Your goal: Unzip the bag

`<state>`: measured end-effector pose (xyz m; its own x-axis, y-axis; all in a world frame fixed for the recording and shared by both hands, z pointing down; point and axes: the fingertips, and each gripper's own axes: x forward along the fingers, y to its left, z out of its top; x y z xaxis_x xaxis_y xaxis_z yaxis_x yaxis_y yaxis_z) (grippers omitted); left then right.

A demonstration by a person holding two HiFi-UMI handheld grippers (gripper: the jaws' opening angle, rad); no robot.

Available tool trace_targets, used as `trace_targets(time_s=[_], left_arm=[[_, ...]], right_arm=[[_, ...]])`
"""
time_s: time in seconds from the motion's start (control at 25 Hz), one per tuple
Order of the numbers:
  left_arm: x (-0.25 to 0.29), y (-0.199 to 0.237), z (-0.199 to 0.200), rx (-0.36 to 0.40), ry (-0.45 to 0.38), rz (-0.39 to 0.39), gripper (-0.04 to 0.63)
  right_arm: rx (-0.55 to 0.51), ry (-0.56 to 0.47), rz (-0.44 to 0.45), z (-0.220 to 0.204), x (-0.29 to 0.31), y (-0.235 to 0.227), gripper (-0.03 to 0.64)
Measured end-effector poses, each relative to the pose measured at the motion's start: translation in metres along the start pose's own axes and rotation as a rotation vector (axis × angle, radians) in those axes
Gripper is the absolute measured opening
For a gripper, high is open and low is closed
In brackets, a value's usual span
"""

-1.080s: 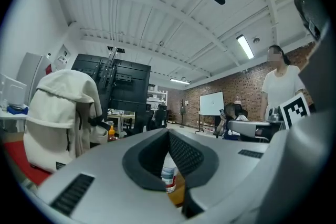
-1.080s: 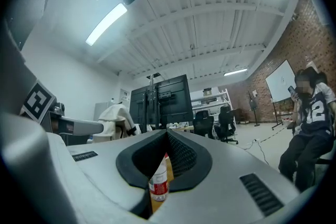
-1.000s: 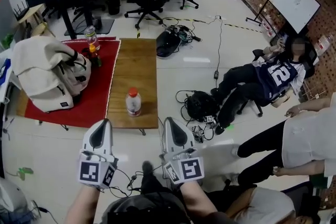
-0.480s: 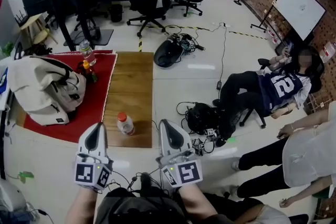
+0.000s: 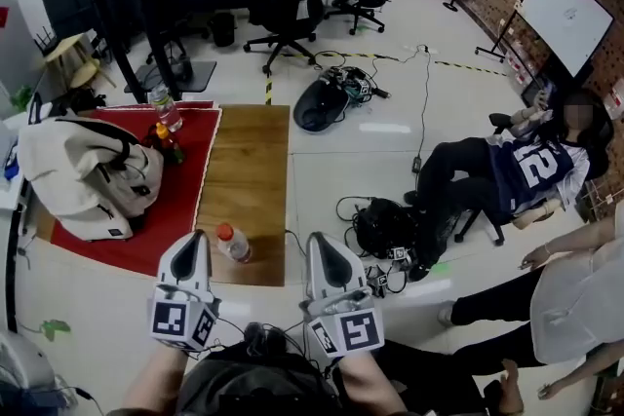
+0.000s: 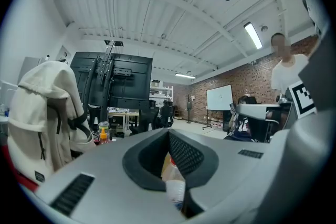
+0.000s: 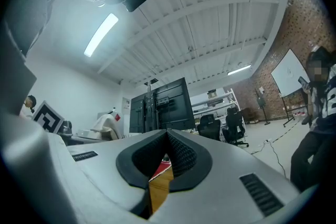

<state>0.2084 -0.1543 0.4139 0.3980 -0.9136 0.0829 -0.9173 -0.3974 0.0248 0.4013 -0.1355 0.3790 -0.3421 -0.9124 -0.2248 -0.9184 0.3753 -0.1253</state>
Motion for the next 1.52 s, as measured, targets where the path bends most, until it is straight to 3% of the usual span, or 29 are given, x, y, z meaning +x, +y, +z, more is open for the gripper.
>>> trace_targets(time_s=[0.48, 0.84, 1.12, 1.52], left_arm=[[-0.016, 0.055, 0.011, 0.02, -0.026, 0.076, 0.026], [-0.04, 0.14, 0.008, 0.003, -0.038, 0.097, 0.026], [-0.055, 0.231, -0.01, -0.008, -0.028, 0.072, 0.026], [-0.078, 0.361, -0.034, -0.032, 0.016, 0.033, 0.026]], right_arm=[[-0.007, -0.02, 0.072, 0.005, 0.03, 0.041, 0.015], [-0.06, -0.124, 0.092, 0.056, 0.063, 0.114, 0.015], [-0.093, -0.139, 0.129, 0.031, 0.11, 0.219, 0.015], [-0.079, -0.054, 0.138, -0.042, 0.192, 0.344, 0.017]])
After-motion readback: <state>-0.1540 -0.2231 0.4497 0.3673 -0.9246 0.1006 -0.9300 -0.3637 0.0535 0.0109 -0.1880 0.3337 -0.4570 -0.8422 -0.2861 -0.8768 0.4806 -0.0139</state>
